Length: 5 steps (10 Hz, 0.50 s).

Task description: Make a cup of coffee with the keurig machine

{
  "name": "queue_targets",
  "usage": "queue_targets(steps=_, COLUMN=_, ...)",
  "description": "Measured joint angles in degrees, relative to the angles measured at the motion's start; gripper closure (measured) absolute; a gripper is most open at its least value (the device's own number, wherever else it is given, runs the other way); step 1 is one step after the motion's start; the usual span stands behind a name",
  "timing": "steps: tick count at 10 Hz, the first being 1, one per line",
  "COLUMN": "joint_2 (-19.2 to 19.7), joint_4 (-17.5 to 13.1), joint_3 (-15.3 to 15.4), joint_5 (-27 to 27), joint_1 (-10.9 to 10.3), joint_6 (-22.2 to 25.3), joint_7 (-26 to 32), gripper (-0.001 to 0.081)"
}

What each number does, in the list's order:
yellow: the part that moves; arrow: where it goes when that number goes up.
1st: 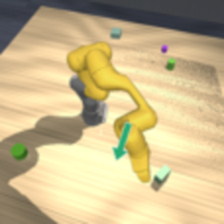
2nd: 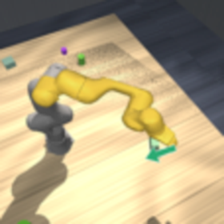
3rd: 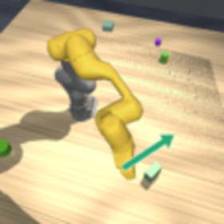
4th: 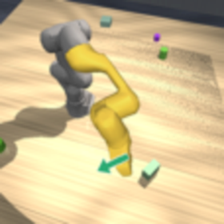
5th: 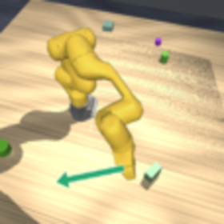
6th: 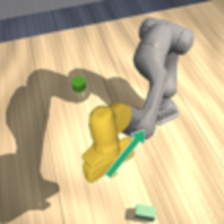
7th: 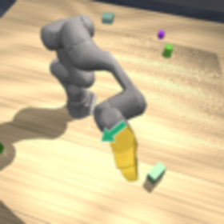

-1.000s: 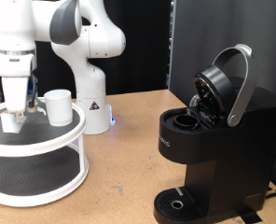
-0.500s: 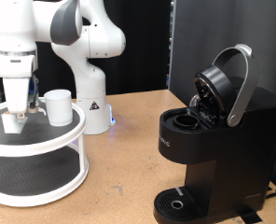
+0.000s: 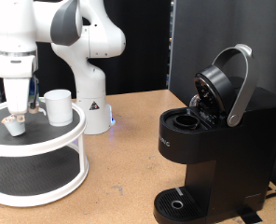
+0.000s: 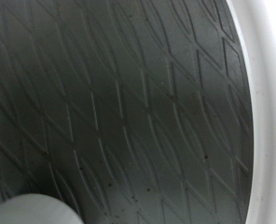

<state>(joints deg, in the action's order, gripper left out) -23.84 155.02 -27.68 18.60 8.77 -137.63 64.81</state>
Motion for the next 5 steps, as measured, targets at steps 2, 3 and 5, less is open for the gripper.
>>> queue_targets(steps=2, joint_2=0.0, joint_4=0.0, joint_3=0.0, joint_5=0.0, joint_1=0.0, joint_6=0.0, joint_7=0.0, gripper=0.0304)
queue_targets(steps=3, joint_2=0.0, joint_4=0.0, joint_3=0.0, joint_5=0.0, joint_1=0.0, joint_6=0.0, joint_7=0.0, gripper=0.0304)
queue_targets(steps=5, joint_2=0.0, joint_4=0.0, joint_3=0.0, joint_5=0.0, joint_1=0.0, joint_6=0.0, joint_7=0.0, gripper=0.0032)
